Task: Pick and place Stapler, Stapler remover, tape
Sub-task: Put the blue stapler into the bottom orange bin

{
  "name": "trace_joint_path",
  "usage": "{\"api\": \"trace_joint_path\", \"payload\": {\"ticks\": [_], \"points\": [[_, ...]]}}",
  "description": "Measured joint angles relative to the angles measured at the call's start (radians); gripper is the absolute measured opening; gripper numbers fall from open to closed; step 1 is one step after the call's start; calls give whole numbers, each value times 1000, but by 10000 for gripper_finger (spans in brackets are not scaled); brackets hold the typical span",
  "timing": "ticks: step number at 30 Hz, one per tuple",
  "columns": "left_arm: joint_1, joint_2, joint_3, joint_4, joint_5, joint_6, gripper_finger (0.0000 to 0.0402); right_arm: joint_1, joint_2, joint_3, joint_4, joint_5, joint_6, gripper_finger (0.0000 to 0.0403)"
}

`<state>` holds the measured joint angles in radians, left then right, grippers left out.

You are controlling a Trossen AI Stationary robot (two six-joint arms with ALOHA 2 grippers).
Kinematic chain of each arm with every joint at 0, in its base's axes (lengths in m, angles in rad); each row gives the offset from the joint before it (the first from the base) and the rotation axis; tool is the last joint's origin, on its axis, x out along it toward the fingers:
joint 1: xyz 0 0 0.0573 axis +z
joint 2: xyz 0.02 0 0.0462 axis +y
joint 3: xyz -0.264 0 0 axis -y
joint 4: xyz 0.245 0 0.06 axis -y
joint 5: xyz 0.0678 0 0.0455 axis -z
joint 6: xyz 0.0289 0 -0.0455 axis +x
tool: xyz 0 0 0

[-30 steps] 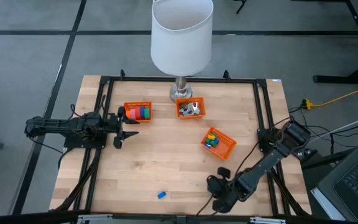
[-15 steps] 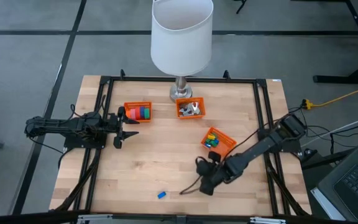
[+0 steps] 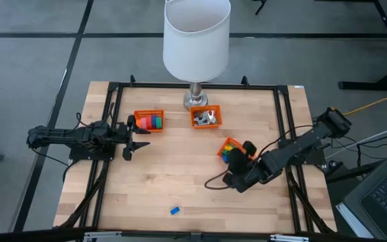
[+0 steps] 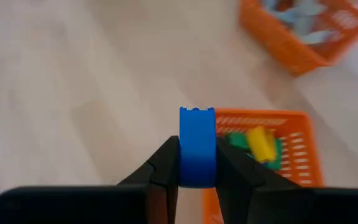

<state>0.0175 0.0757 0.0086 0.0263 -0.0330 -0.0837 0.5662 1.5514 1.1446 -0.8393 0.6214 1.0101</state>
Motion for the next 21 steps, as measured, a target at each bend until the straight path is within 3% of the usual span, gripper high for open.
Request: {"api": "trace_joint_path", "payload": {"ticks": [9,21], "points": [[0,0,0,-3,0,0,219,-69,37,-42,-33,48,141,80],[0,0,0,0,0,0,219,-165,47,-185,133,-58,235,86]]}}
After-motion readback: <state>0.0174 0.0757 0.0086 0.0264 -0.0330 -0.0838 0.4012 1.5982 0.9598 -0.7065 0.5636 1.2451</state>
